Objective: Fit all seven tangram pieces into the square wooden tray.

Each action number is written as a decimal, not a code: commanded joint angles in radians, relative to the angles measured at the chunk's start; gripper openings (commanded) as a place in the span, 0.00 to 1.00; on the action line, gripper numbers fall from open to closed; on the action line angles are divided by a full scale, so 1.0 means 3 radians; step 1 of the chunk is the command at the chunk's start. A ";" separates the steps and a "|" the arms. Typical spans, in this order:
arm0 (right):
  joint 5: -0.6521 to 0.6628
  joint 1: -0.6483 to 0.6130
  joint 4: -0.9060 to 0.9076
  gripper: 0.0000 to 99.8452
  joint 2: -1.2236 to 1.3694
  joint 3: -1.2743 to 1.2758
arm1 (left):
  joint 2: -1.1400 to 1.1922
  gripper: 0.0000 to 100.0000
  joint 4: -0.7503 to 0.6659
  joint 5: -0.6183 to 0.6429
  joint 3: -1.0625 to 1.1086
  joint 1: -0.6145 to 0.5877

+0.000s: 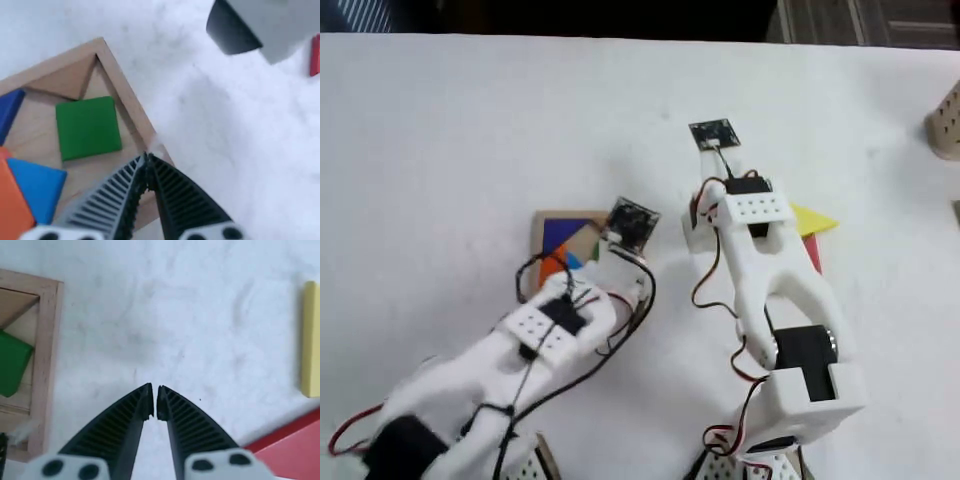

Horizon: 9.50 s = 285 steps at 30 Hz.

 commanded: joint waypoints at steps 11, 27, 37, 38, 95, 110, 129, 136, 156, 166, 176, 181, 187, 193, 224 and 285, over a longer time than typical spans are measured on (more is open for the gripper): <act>-0.0010 0.0013 0.0018 0.02 -0.0013 -0.0169 | 0.0816 0.02 0.0174 0.0010 -0.0823 -0.0422; -0.0010 0.0018 0.0018 0.02 -0.0023 -0.0169 | 0.0790 0.02 0.0153 0.0015 -0.0834 -0.0729; -0.0005 0.0013 0.0018 0.02 -0.0028 -0.0169 | 0.0509 0.02 0.0194 -0.0010 -0.0762 -0.0846; -0.0005 0.0013 0.0018 0.02 -0.0033 -0.0169 | 0.0437 0.02 0.0199 -0.0015 -0.0721 -0.0826; -0.0015 0.0008 0.0018 0.02 -0.0008 -0.0159 | -0.1148 0.02 0.0036 -0.0471 0.0501 -0.1118; -0.0389 0.0345 0.0473 0.02 -0.0417 -0.0153 | -0.1164 0.02 -0.0471 -0.0460 0.0496 -0.1752; -0.0368 0.2064 -0.0289 0.02 -0.0350 0.0399 | 0.0146 0.02 -0.0435 -0.0460 -0.0399 -0.2171; -0.0164 0.2304 -0.0417 0.02 0.0105 0.0378 | 0.0146 0.02 -0.0343 -0.0450 -0.0399 -0.2161; 0.0414 0.1123 0.0049 0.02 -0.0120 0.0542 | 0.0161 0.02 -0.0343 -0.0455 -0.0399 -0.2181; 0.0460 0.0529 -0.0269 0.02 -0.0345 0.0619 | 0.0166 0.02 -0.0348 -0.0460 -0.0399 -0.2181; 0.0430 0.0964 -0.1179 0.02 -0.0463 0.0634 | 0.0166 0.02 -0.0368 -0.0460 -0.0404 -0.2186; 0.0394 0.1092 -0.1721 0.02 0.0038 0.0588 | 0.0166 0.02 -0.0368 -0.0460 -0.0404 -0.2186; 0.0481 0.1092 -0.1230 0.02 0.0335 0.0174 | 0.0166 0.02 -0.0368 -0.0460 -0.0404 -0.2186; 0.0491 0.1071 -0.0724 0.02 0.0401 0.0046 | 0.0166 0.02 -0.0368 -0.0460 -0.0399 -0.2186; 0.0128 0.0437 -0.0330 0.10 -0.1537 0.1360 | 0.0171 0.02 -0.0368 -0.0465 -0.0404 -0.2186; -0.1059 0.0151 0.0110 0.32 0.0417 -0.0184 | 0.0171 0.15 -0.0348 -0.0440 -0.0399 -0.2181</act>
